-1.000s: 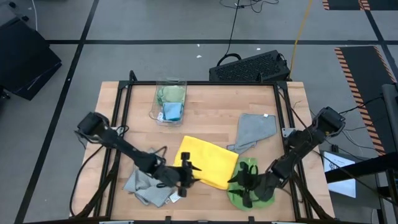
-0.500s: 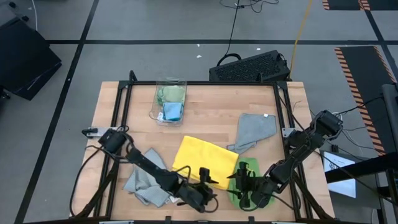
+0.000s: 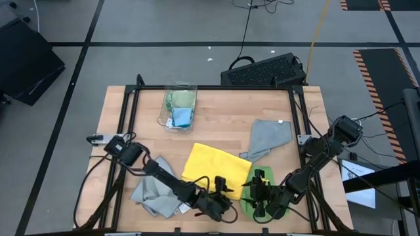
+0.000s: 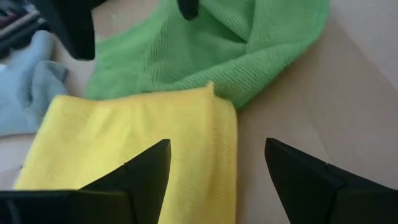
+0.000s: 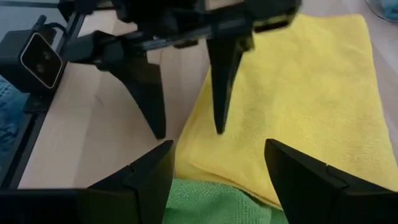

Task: Fold microfiber towels
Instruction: Fold the yellow microfiber cloth

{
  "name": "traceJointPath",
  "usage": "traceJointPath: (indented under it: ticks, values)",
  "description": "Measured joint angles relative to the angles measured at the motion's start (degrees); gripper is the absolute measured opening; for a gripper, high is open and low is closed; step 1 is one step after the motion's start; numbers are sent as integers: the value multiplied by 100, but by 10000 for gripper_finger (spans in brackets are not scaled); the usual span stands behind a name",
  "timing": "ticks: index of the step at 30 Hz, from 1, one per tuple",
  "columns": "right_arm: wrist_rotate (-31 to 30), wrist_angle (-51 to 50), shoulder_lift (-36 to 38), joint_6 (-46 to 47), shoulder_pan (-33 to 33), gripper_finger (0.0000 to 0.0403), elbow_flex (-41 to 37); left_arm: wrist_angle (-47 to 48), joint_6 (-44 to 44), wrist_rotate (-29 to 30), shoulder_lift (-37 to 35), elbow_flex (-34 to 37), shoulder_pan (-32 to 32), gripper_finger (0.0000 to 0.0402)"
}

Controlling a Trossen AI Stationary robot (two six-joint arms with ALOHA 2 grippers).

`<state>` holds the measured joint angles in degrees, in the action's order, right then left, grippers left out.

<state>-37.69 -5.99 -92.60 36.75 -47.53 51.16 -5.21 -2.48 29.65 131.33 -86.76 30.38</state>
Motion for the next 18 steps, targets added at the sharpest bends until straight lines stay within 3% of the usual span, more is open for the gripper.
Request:
traceJointPath:
  ticks: [5,11,18]
  values:
    - [-51,16,0,5,-2,240,0,32,81,-42,-1,2,-140,262]
    - [-458,81,2,93,0,240,0,-180,-13,-552,0,4,-273,244]
    - [-472,99,2,131,0,240,0,-265,-153,-564,0,4,-244,224]
